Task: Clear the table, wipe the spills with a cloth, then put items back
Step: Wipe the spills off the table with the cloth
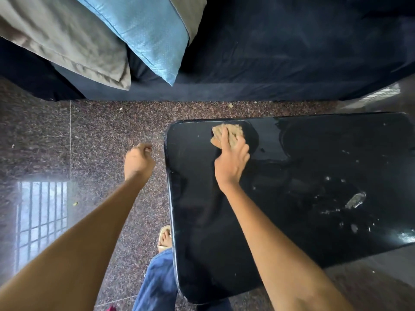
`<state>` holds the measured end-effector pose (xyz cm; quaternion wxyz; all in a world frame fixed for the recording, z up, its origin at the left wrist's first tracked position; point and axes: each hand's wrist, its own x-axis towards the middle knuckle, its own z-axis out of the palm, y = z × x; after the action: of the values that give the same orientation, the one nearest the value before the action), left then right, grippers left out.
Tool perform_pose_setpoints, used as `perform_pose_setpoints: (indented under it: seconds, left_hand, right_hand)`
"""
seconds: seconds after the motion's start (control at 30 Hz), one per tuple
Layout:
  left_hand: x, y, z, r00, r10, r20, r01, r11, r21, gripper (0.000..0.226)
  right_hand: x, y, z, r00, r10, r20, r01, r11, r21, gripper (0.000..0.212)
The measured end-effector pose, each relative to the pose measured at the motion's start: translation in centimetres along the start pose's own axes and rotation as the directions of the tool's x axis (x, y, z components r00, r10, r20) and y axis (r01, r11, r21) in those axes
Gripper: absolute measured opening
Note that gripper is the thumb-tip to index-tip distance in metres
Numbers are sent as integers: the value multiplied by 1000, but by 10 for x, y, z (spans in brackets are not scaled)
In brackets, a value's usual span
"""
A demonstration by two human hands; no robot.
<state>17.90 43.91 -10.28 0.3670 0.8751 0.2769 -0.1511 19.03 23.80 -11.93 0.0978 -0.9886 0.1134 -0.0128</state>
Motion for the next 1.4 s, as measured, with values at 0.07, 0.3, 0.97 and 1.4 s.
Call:
perform_pose_setpoints:
  seconds: [0.07,0.3,0.97,1.4]
  left_hand:
    - [-2,3,3,1000,3,9,-3,1000,-18,33]
    - [-11,-2,16,999,42,13,-43,999,28,34]
    - [-52,35,64,931,-96,-352,129,989,71,35]
    - [-57,52,64,905,-248,-345,287,956,66,41]
  right_hand:
    - [-34,-10,5,1000,-20,-3,20,1000,-19,82]
    - [-20,-45,7,939,-342,40,341,939,38,73]
    - [60,63,-19,803,-582,129,578,813,72,71]
    - [96,92,-17,940,319,117,-330,940,83,59]
